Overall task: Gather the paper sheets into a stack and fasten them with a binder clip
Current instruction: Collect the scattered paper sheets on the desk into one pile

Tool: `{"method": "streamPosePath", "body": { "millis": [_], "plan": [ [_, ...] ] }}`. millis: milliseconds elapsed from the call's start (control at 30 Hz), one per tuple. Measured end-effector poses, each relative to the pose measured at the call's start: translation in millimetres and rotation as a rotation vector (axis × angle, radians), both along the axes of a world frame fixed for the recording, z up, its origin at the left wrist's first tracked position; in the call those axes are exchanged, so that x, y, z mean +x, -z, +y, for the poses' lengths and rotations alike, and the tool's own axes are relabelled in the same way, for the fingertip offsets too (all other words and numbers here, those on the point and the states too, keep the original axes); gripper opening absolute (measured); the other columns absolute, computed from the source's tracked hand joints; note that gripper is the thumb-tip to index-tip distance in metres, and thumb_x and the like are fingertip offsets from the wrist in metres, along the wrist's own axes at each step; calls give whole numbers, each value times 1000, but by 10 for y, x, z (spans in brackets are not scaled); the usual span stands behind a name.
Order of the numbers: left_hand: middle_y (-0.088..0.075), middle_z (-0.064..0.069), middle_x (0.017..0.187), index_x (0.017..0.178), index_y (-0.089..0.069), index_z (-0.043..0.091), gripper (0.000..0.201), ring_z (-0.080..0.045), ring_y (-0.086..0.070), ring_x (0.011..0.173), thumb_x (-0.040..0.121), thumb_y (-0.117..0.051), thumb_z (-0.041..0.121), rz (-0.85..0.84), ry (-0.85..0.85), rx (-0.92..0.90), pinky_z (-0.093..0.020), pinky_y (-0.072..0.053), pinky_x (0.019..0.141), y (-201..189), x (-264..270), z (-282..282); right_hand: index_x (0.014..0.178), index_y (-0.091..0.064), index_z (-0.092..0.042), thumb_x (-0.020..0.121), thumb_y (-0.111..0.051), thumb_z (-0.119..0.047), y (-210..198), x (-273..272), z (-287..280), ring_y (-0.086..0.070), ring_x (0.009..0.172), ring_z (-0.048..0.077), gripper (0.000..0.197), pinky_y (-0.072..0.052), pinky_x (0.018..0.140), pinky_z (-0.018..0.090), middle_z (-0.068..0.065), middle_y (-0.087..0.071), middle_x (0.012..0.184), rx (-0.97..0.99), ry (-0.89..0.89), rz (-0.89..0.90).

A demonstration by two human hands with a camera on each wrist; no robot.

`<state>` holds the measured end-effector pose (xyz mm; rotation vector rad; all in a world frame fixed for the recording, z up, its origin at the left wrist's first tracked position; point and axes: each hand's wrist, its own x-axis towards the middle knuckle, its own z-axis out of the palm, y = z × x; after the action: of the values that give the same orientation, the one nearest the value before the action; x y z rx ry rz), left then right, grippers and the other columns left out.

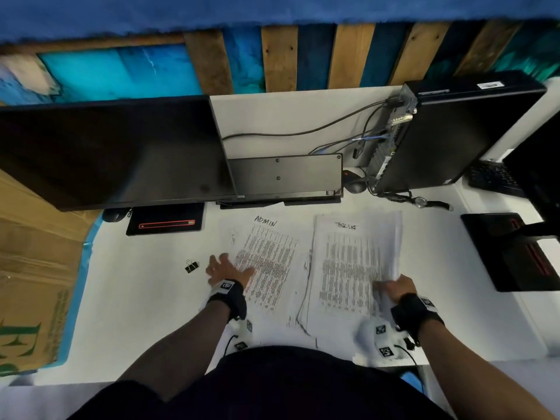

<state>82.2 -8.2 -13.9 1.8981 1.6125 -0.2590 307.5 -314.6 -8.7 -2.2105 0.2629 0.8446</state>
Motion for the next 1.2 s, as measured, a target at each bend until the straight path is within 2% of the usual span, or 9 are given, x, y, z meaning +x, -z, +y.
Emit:
{"method": "streamPosePath", "body": {
  "millis": [67, 200, 367, 467, 633, 767, 900, 1033, 1200],
  "plan": [
    [-8, -13, 159, 150, -14, 10, 111, -36, -10, 146, 69, -77, 52, 109, 18, -39, -54, -25, 114, 53, -132, 7, 107, -60, 10, 74, -79, -20, 122, 8, -159, -60, 75, 30, 48, -53, 74, 38, 21, -68, 92, -64, -3, 26],
    [-16, -14, 156, 150, -11, 7, 117, -39, -34, 138, 66, -79, 51, 82, 35, -63, -49, -37, 109, 117, -79, -53, 110, -57, 9, 77, -77, -20, 163, -13, -132, -57, 83, 32, 49, -47, 74, 35, 19, -60, 93, -58, -37, 29],
    [-42, -17, 145, 144, -23, 12, 103, -37, -46, 130, 67, -77, 54, -11, -44, -143, -48, -39, 107, 137, 35, -153, 108, -58, 6, 76, -77, -18, 181, -95, 39, -61, 86, 33, 44, -51, 74, 36, 18, -62, 95, -22, -74, 64],
    [-35, -15, 145, 141, -36, 10, 95, -35, -33, 135, 69, -70, 62, 98, 10, -76, -50, -35, 107, 86, 79, -180, 108, -58, 6, 74, -79, -21, 213, -120, 40, -63, 88, 34, 48, -54, 76, 40, 20, -66, 99, 5, -53, 84],
    [-35, -15, 147, 140, -32, 10, 92, -34, -44, 130, 70, -79, 46, -165, -204, -255, -41, -39, 106, 86, 220, -187, 112, -59, 7, 70, -83, -23, 246, -134, -7, -66, 91, 37, 57, -56, 83, 46, 24, -68, 103, 26, -32, 95],
    [-45, -12, 146, 147, -27, 10, 85, -32, -48, 129, 80, -70, 41, -137, -177, -316, -37, -38, 106, 76, 282, -210, 106, -61, 7, 71, -82, -19, 232, -160, -29, -65, 90, 37, 49, -55, 84, 45, 24, -68, 102, 66, -3, 119],
    [-53, -12, 140, 139, -48, 11, 64, -34, -52, 126, 85, -58, 44, -162, -113, -239, -41, -42, 107, 83, 269, -142, 108, -61, 13, 70, -79, -6, 256, -112, -191, -63, 77, 35, 46, -55, 76, 44, 22, -66, 88, 138, 168, 135],
    [-40, -15, 150, 147, -33, 7, 62, -35, -40, 136, 95, -49, 39, -256, -88, -171, -42, -33, 113, -39, 174, 55, 112, -55, 8, 75, -73, -7, 255, -45, -495, -54, 67, 30, 43, -45, 63, 32, 19, -61, 95, 220, 381, 148],
    [-59, -17, 132, 135, -49, 7, 57, -34, -56, 120, 91, -58, 41, -286, 71, -233, -44, -44, 103, -39, 61, 145, 118, -61, 3, 47, -81, -23, 666, 104, -865, -59, 85, 34, 78, -50, 75, 41, 16, -64, 107, 352, 528, 210]
  ]
}}
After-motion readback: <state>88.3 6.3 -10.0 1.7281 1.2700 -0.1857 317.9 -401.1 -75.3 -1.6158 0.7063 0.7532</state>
